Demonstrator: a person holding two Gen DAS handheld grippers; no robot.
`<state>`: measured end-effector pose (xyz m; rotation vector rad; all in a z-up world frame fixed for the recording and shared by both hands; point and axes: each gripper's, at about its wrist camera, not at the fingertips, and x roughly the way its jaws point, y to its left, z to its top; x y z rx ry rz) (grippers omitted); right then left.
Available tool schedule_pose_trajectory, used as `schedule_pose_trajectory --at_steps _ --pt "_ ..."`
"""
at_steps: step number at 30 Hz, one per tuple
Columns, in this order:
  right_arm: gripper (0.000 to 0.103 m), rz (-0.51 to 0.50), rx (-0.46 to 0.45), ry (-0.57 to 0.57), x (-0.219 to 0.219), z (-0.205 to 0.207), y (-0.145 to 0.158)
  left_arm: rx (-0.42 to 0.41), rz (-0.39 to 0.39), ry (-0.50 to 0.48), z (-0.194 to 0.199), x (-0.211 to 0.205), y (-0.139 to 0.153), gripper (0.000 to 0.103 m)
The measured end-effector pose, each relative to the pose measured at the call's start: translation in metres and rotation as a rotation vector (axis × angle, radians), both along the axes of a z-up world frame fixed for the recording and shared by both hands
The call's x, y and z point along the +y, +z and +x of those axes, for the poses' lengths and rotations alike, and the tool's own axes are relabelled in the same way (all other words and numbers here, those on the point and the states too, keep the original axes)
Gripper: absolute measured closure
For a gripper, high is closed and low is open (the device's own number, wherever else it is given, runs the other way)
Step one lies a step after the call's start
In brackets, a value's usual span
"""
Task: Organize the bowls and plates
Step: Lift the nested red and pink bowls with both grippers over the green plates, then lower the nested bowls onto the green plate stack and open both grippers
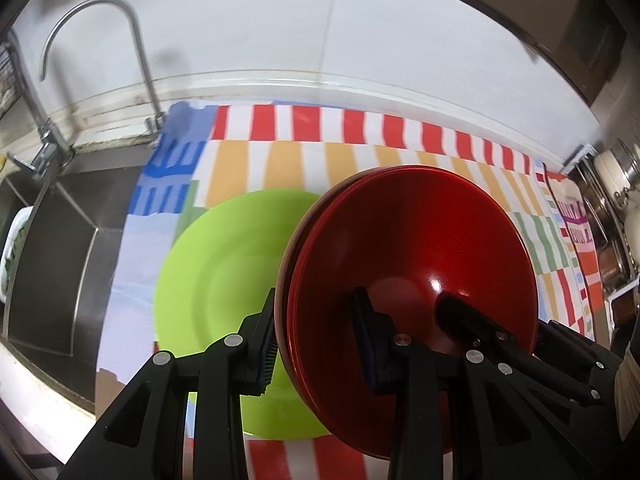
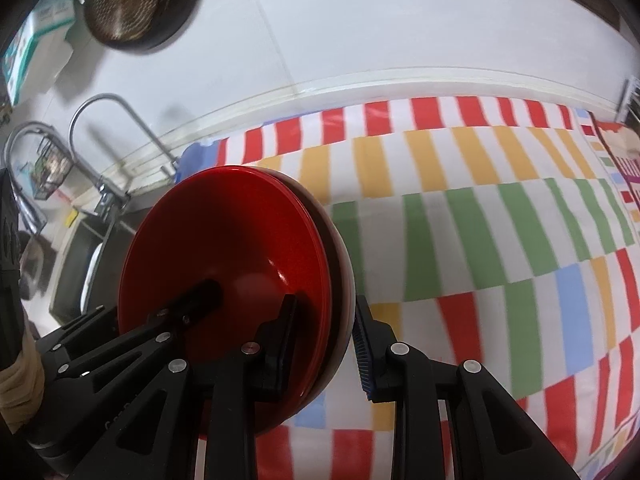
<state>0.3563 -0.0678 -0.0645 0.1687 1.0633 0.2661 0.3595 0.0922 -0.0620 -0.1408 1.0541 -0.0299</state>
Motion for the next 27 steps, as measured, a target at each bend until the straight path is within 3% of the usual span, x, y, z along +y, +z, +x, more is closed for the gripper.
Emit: schedule_pose_trajectory --at_steps 14,27 --pt "0.075 -0.018 0.049 0.075 0.05 0.013 -0.015 0.059 0.003 0.061 0.004 0.04 -0.023 0.069" --pt "0.075 -0.054 0.076 0.12 0.063 0.023 -0.028 0.105 0.022 0.079 0.012 0.051 -0.044 0.069"
